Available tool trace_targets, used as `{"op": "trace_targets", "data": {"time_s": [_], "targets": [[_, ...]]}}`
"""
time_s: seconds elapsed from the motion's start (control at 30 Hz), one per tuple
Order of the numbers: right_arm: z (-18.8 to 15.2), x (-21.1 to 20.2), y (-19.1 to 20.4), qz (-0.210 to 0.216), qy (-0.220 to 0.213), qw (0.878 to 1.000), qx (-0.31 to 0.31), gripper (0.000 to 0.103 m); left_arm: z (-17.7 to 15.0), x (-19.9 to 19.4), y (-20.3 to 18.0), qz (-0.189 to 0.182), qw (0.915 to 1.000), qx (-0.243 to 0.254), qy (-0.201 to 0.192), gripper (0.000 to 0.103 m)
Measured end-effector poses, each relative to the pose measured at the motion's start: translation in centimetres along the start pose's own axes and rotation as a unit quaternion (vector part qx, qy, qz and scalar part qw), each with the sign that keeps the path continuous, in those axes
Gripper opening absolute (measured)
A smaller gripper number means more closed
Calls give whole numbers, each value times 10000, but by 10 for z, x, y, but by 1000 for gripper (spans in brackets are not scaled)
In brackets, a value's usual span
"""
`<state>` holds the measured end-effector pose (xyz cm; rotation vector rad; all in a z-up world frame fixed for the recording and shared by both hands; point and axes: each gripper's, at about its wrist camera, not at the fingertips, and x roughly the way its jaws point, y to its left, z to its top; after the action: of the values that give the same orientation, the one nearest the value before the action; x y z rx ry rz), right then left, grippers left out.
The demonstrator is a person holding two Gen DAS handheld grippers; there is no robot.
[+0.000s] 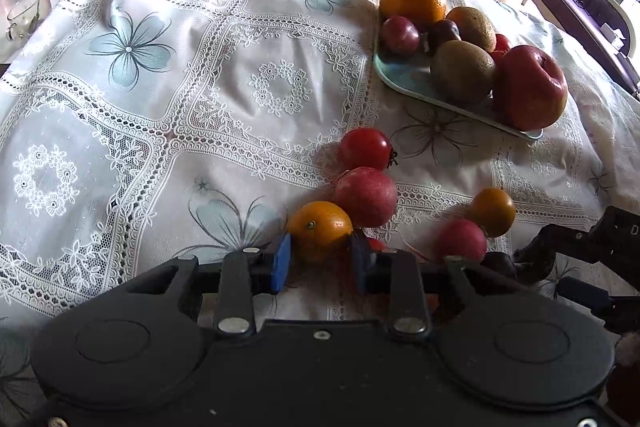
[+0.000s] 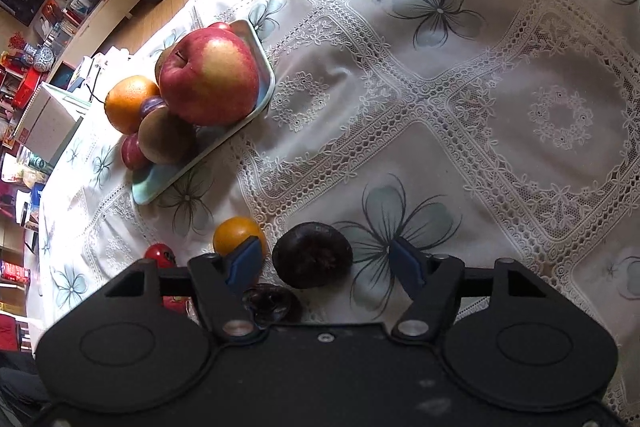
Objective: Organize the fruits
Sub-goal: 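Grasp the dark purple fruit with the right tool while the left tool grasps a small orange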
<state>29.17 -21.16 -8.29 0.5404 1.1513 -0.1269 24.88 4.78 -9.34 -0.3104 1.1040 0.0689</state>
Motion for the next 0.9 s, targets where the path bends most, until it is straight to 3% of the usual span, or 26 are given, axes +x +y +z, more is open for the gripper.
{"op": "trace_targets", "data": {"time_s": [0.13,0.23,0.4,0.57,0.67,0.77,0.9], "targets": [[-2,8,15,-401,25,9984,-386,66,0,0,0,3,10000,14,-7,40],[-8,9,29,-435,34,9954,-850,45,0,1,1,-21,10000,3,-8,39],[-8,10,32,-487,33,9935,-1027,45,0,1,1,-18,10000,3,-8,39],[-5,0,16,-27,-18,9980,-637,45,-1,-1,2,-61,10000,-29,-32,38],[-6,-9,13,25,-194,9982,-571,45,-1,-6,2,-86,9999,-93,-17,32],[-9,-18,19,-156,-413,9970,-644,45,-2,-14,-1,-86,9999,-76,-54,6],[-14,-38,26,-145,-650,9953,-709,45,0,-26,-6,-464,9987,-139,140,4]]}}
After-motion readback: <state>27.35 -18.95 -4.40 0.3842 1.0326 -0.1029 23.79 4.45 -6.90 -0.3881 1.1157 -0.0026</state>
